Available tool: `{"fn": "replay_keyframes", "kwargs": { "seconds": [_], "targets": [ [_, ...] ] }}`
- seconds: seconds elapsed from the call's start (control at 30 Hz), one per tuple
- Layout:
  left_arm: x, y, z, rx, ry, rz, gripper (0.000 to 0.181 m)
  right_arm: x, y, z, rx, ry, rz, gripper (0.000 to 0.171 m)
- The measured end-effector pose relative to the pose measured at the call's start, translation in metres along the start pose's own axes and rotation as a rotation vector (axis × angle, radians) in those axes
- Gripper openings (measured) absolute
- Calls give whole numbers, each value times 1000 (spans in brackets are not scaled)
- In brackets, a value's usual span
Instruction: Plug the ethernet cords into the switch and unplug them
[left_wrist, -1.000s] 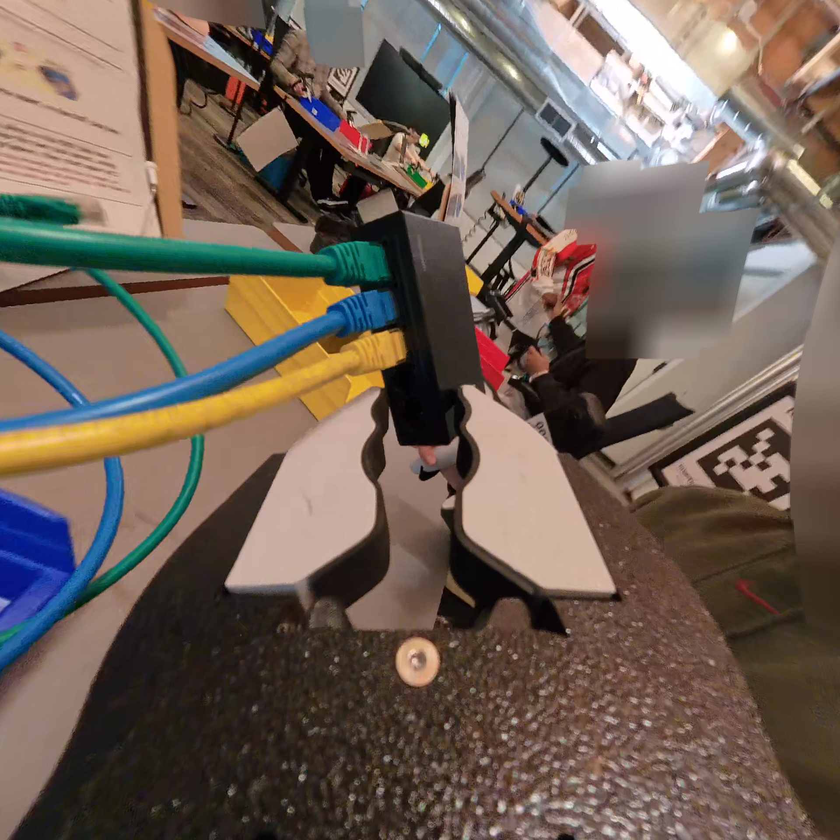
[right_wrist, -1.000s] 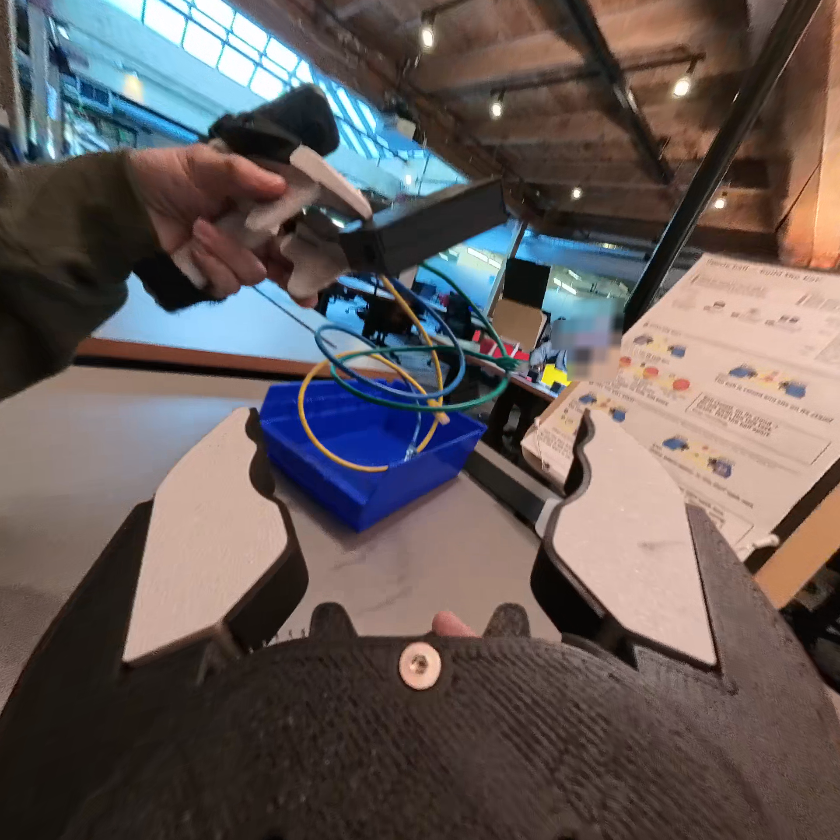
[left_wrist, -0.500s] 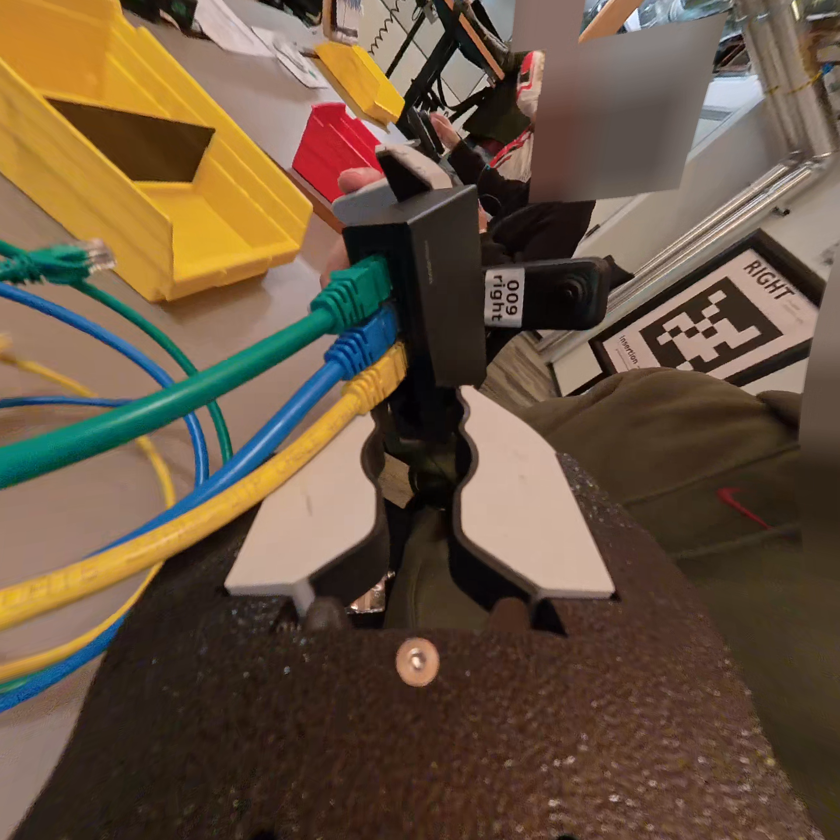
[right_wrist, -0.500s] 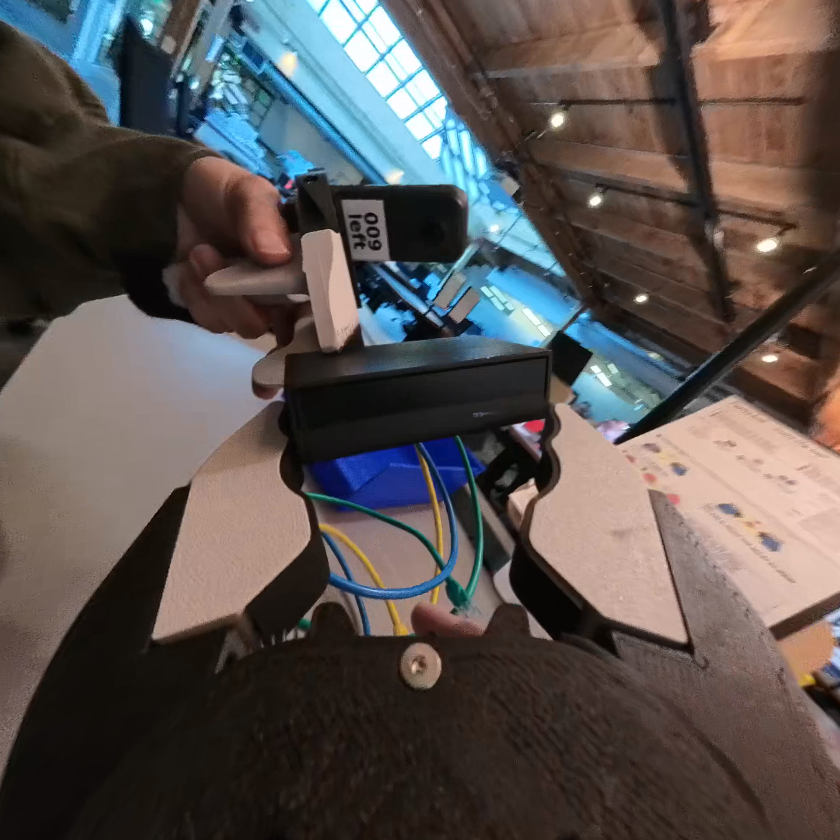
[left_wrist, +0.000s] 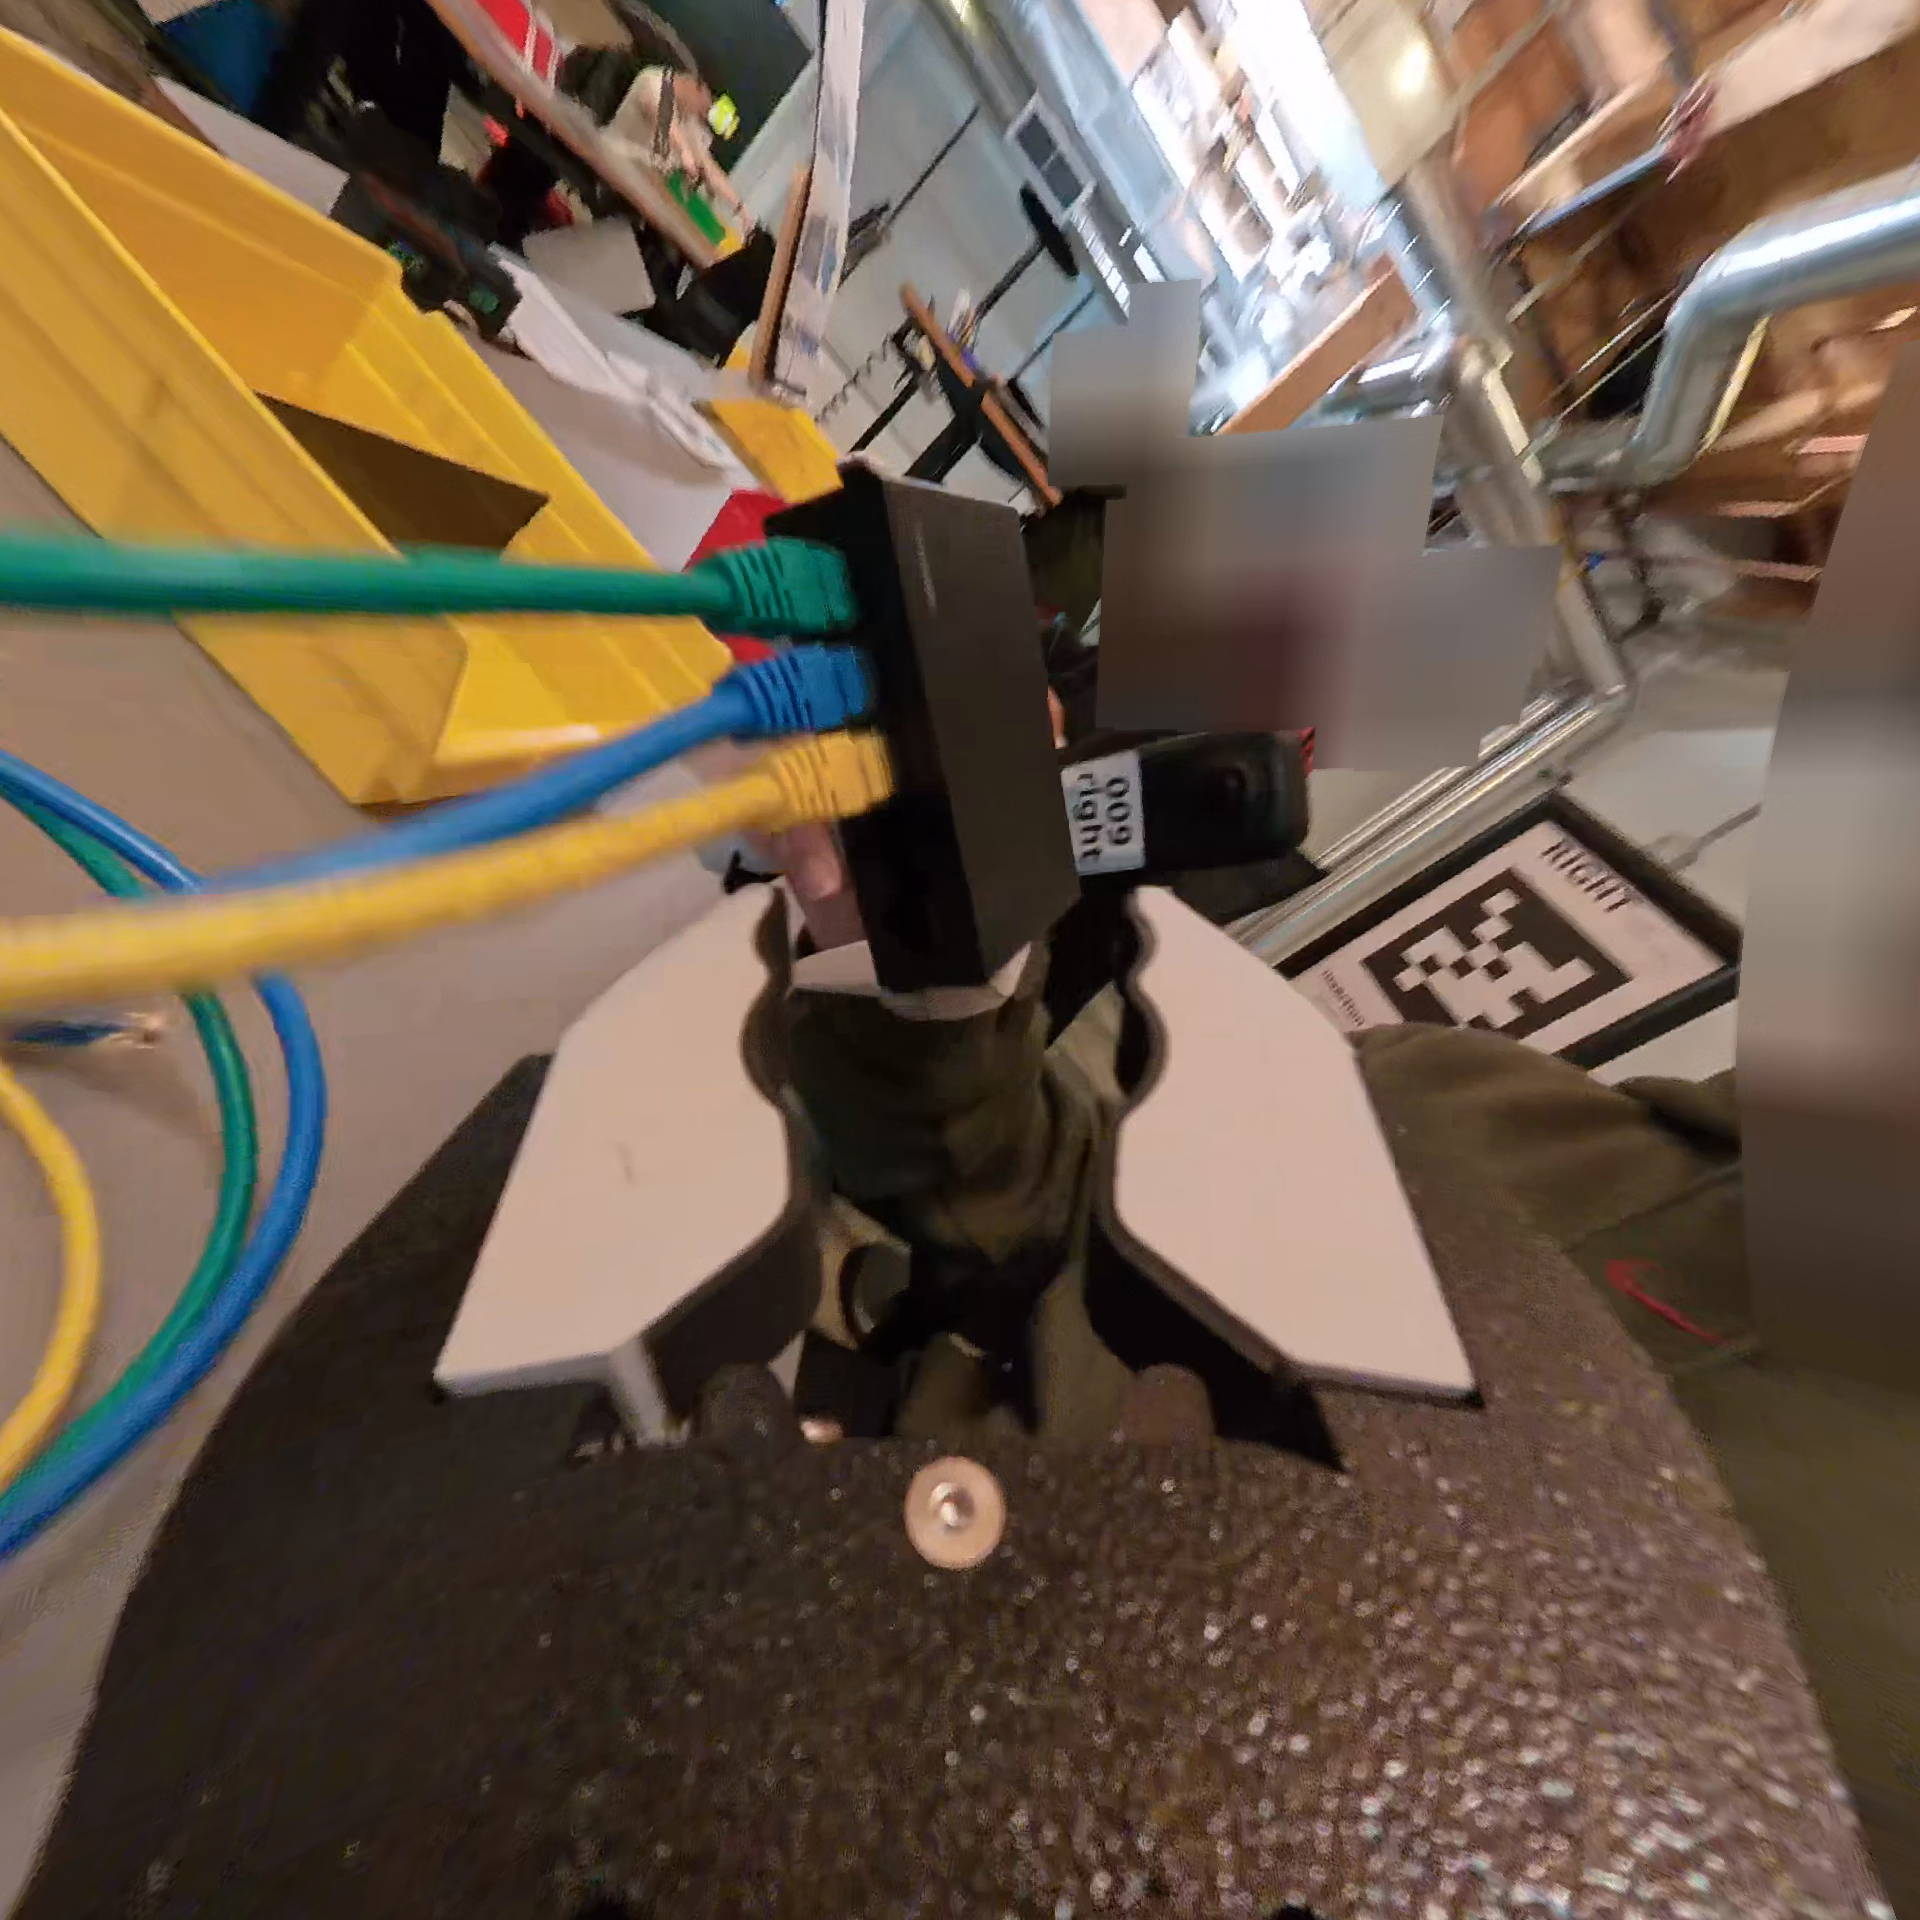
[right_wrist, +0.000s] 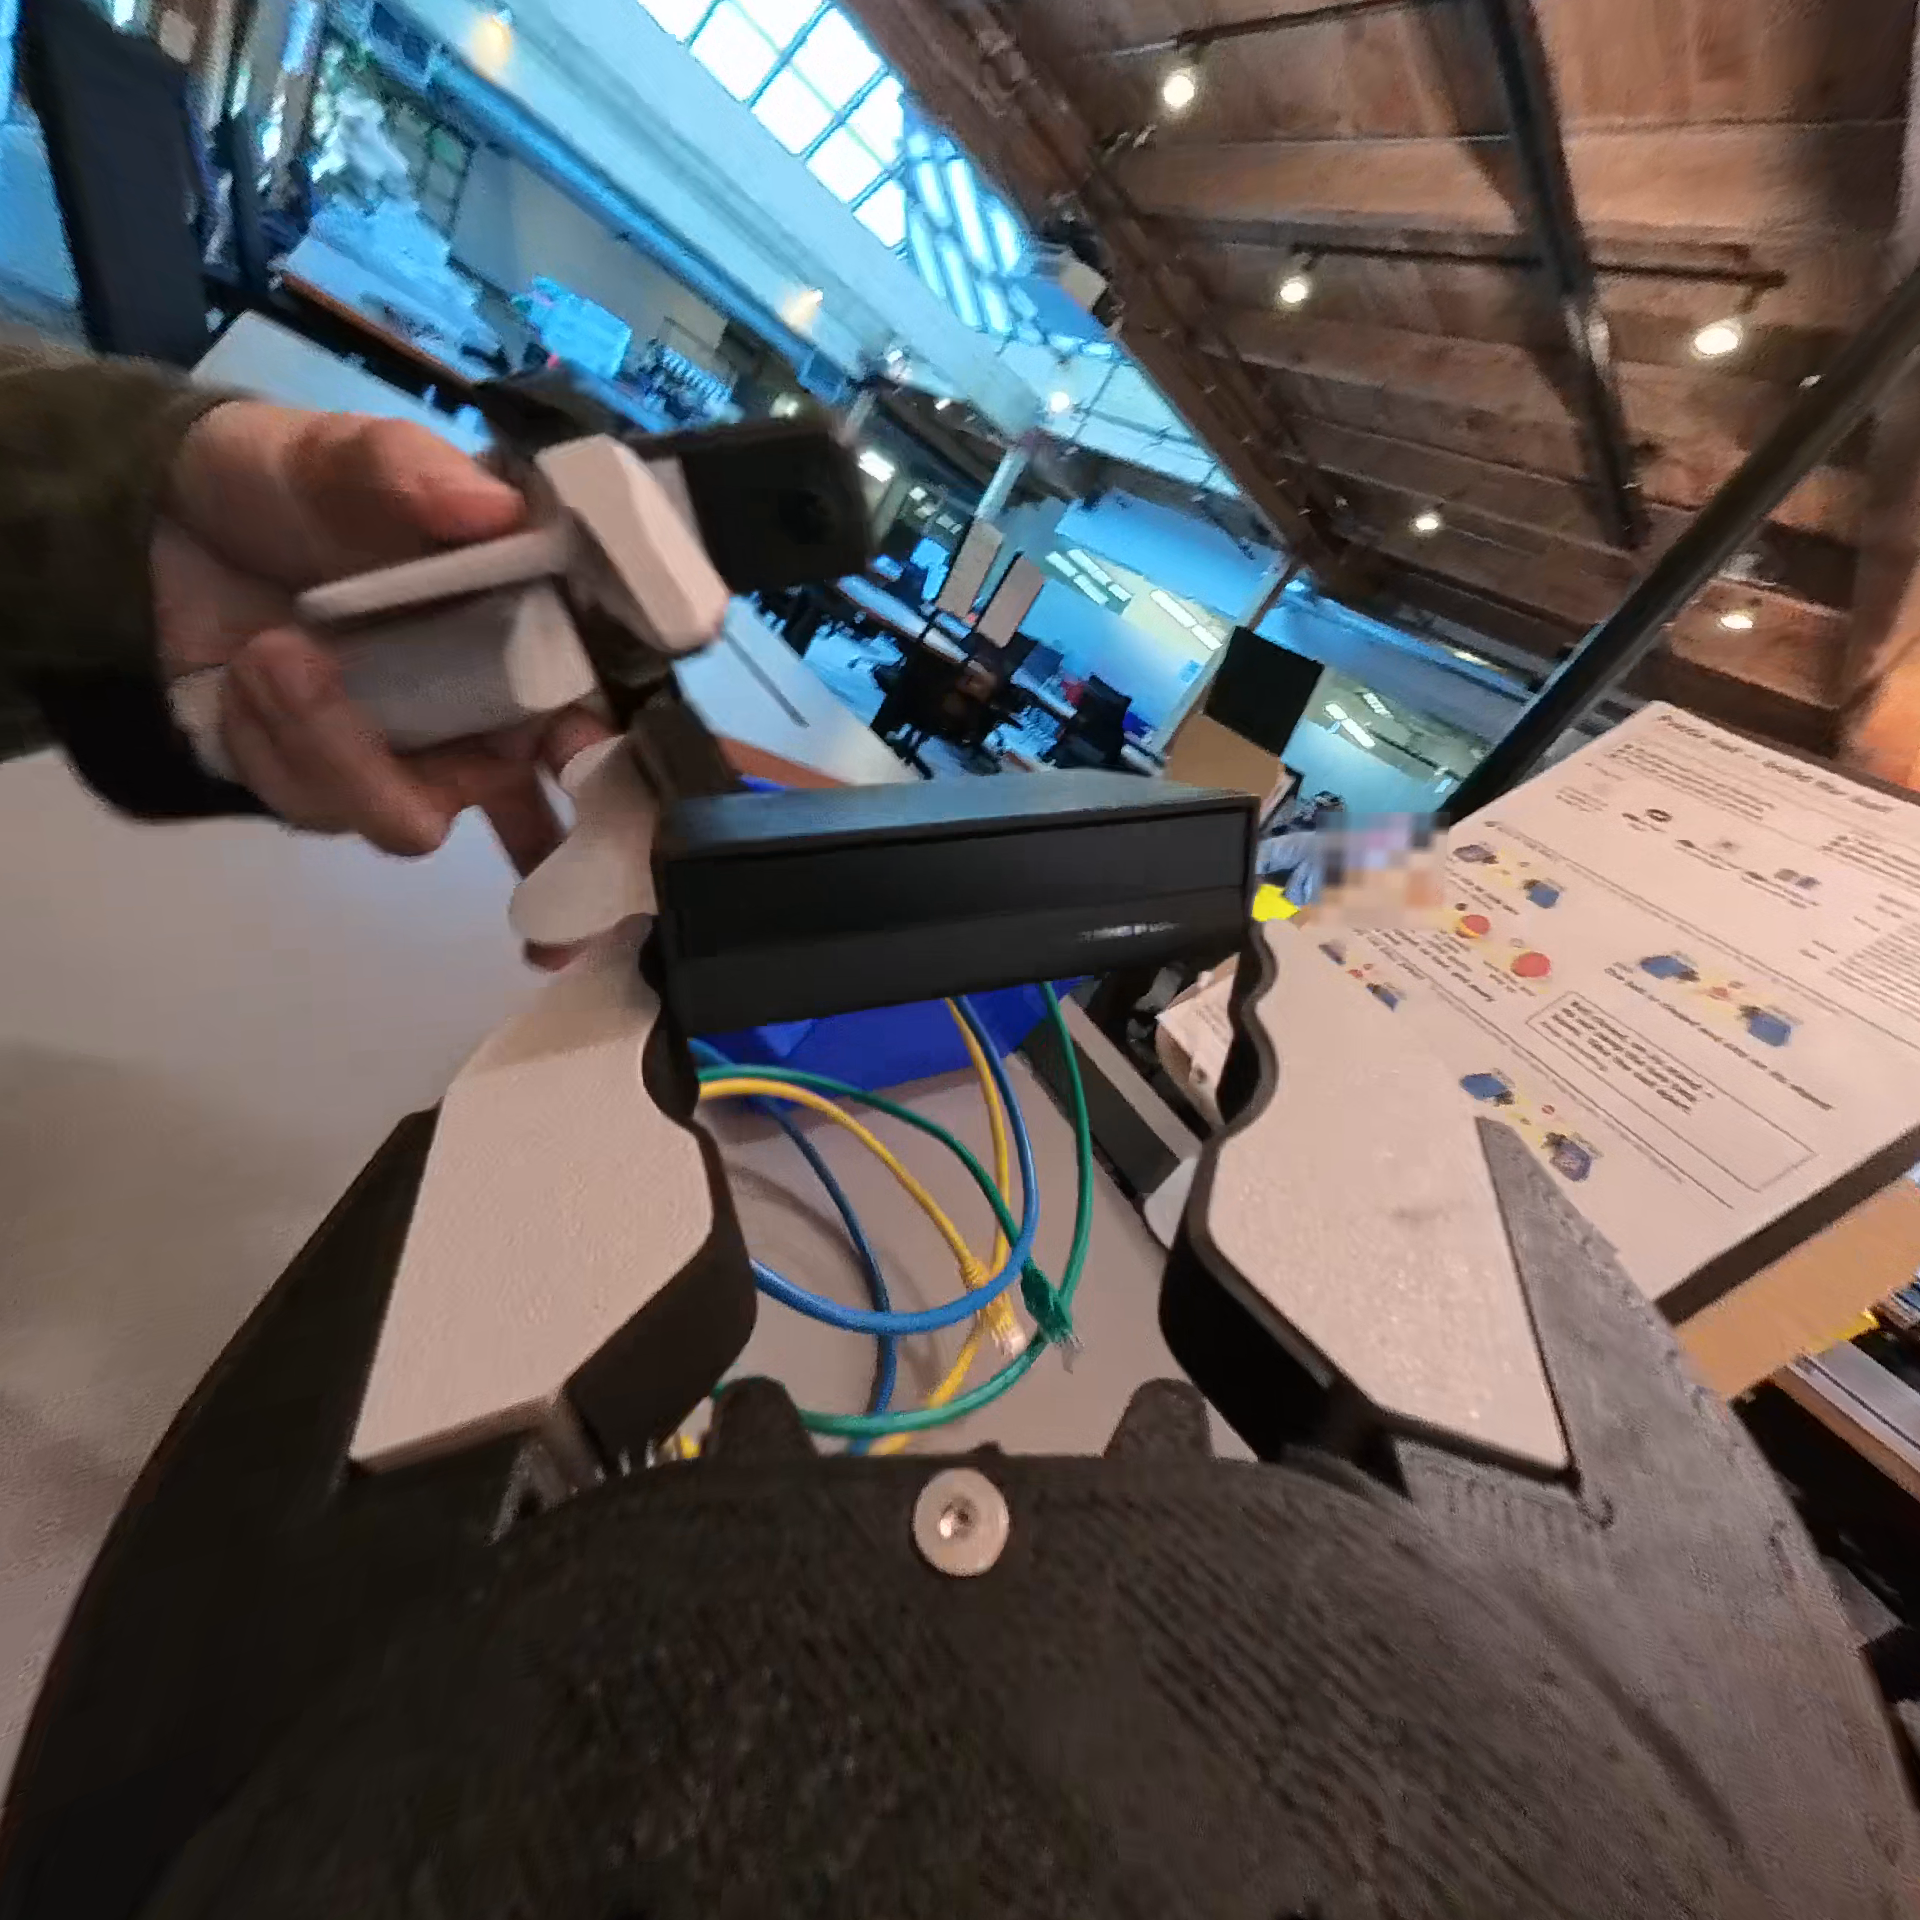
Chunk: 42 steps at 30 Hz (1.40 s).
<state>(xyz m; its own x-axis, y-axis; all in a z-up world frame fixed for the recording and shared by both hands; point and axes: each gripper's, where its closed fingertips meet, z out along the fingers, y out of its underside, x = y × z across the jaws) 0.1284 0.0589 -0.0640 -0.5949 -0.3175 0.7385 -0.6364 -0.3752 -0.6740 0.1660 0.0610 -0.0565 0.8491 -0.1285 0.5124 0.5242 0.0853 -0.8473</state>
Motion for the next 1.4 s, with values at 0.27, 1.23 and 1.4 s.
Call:
{"fn": "replay_keyframes", "kwargs": {
  "seconds": [0.27,1.23,1.4],
  "targets": [
    [7,20,19,0,230,-199,75,-23,1,13,85,-57,59,99],
    [-80,27,-13,-318,-558,599,67,-9,13,-25,7,-254,264,98],
    [-89,34,-17,-493,-667,811,67,-6,39,-2,-78,-268,846,84]
  ]
}}
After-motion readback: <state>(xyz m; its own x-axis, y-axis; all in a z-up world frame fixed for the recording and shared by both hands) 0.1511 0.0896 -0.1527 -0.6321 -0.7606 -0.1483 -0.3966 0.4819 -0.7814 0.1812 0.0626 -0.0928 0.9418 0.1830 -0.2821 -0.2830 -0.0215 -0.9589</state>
